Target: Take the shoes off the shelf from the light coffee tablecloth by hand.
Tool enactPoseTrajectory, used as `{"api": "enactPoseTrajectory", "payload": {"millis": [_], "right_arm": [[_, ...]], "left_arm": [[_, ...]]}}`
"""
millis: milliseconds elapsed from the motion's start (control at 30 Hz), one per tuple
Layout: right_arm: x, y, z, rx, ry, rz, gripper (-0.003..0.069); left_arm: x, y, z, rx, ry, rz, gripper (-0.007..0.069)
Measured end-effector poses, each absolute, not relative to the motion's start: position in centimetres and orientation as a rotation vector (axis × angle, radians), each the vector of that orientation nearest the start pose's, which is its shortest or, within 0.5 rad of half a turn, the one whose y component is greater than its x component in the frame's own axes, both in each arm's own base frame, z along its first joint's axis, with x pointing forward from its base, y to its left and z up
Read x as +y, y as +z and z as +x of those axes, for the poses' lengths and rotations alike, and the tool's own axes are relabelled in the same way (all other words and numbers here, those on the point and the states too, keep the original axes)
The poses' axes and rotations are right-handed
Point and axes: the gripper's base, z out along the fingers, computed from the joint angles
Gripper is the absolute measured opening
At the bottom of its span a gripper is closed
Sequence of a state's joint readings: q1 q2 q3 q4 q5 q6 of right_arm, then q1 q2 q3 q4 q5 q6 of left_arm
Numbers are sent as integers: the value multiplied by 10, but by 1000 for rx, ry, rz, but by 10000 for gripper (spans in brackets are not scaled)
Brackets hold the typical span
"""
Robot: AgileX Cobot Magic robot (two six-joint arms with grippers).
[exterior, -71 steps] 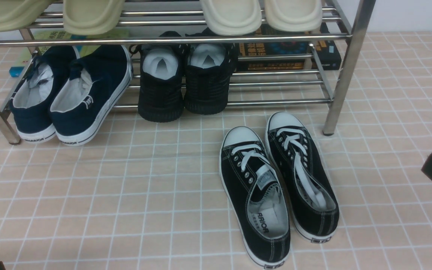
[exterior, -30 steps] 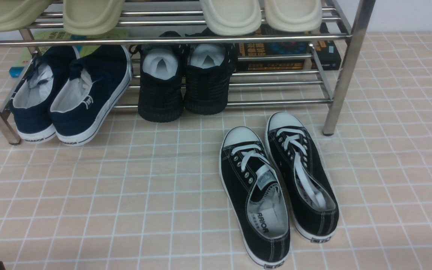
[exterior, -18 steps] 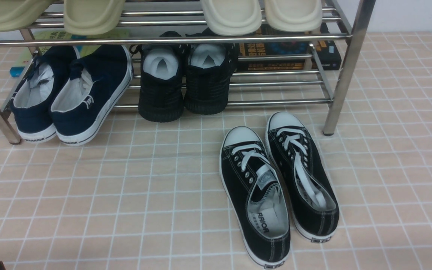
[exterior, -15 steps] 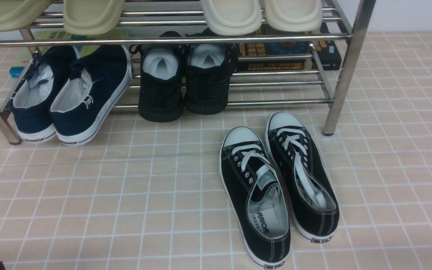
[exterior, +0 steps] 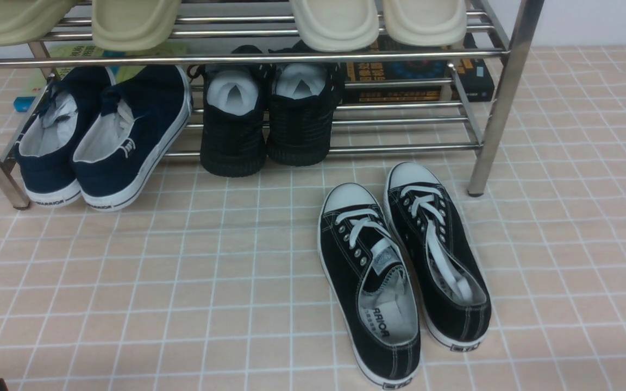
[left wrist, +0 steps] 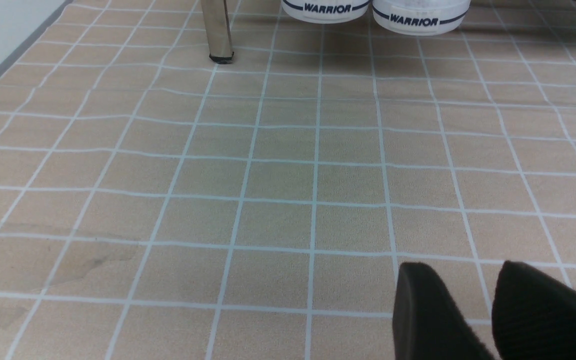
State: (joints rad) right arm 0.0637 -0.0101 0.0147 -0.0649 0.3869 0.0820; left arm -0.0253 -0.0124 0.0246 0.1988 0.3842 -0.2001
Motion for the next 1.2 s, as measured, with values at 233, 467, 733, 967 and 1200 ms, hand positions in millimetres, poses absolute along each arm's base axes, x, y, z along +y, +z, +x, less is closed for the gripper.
{"api": "enactPoseTrajectory", "payload": {"millis": [233,467,733,967,1200], "right_arm": [[1,174,52,1874,36,-22,103],[1,174,52,1874,36,-22,116],[1,174,52,1874,35,-23,125],[1,174,52,1874,35,-23,132],[1,174,52,1874,35,-23,138]], "left_arm": [[5,172,52,1872,41,-42,239],[5,172,52,1872,41,-42,239],[5,172,52,1872,41,-42,239],[5,172,52,1872,41,-42,239],[5,172,52,1872,41,-42,239]]}}
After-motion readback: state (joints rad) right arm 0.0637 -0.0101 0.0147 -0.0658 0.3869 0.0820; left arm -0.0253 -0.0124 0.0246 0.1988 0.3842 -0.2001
